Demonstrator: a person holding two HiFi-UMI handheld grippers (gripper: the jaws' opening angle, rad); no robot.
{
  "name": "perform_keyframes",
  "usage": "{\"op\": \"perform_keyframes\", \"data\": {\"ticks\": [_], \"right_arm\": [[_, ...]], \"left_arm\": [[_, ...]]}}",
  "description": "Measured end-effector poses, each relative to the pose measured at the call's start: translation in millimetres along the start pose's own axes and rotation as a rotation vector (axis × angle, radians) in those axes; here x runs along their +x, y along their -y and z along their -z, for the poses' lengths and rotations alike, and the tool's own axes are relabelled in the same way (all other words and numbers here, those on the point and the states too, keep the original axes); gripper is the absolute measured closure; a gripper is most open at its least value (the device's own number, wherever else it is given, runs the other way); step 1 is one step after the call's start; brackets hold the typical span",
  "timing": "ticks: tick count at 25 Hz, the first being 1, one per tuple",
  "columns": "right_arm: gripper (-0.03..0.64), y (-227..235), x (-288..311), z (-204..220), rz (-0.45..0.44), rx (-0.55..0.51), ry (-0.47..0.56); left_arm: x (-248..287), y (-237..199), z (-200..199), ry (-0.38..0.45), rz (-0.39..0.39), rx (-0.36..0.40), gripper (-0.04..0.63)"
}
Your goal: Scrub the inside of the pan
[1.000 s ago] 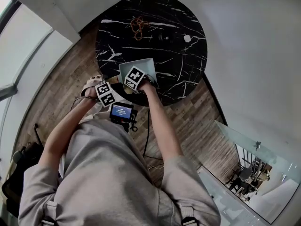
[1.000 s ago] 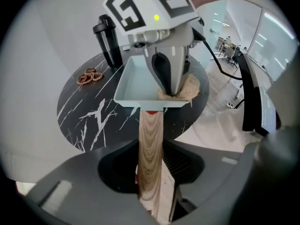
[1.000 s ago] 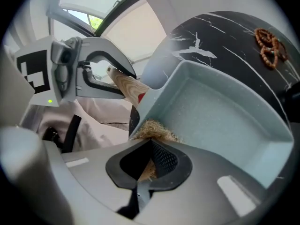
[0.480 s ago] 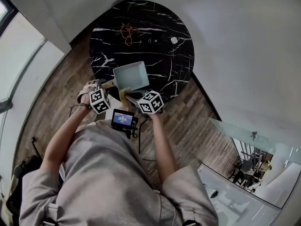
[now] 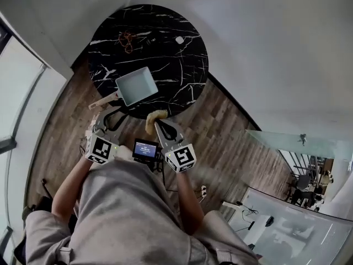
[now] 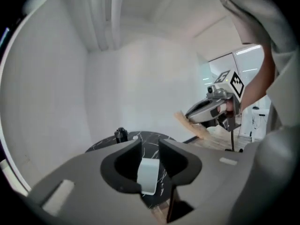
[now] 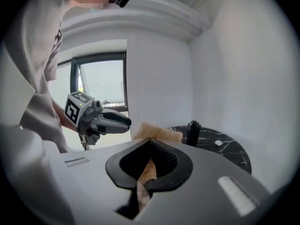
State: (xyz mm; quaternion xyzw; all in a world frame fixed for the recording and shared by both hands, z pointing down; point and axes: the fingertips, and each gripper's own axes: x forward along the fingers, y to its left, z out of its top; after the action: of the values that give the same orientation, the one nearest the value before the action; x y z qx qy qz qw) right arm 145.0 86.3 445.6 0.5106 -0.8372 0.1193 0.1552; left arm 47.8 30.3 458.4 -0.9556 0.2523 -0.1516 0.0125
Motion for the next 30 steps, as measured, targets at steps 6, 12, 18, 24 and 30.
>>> {"op": "perform_keyframes", "data": {"ticks": [6, 12, 18, 24, 30], "right_arm": [[0.597, -40.1, -67.8, -31.6, 0.009, -0.119, 0.209], [0.600, -82.3, -116.6, -23.0, 0.013, -0.162, 0.258], [0.600, -98.3, -160.8, -19.5, 0.062, -0.172, 0.262], [0.600, -144.5, -203.8, -17.0, 0.112, -0.192, 0.295], [0.600, -236.8, -239.6, -8.6, 0.137, -0.217, 0.314]], "left_arm": [[-62.1, 54.1, -59.6, 0.061, -0.173, -0.038, 0.514], [-119.3, 117.5, -45.2, 0.014, -0.259, -0.092, 0.532], [-140.7, 156.9, -57.5, 0.077, -0.241, -0.055, 0.534], [-188.2, 204.3, -58.8, 0.142, -0.195, -0.030, 0.534], [-276.9, 237.7, -44.0, 0.196, -0.194, -0.032, 0.534]]}}
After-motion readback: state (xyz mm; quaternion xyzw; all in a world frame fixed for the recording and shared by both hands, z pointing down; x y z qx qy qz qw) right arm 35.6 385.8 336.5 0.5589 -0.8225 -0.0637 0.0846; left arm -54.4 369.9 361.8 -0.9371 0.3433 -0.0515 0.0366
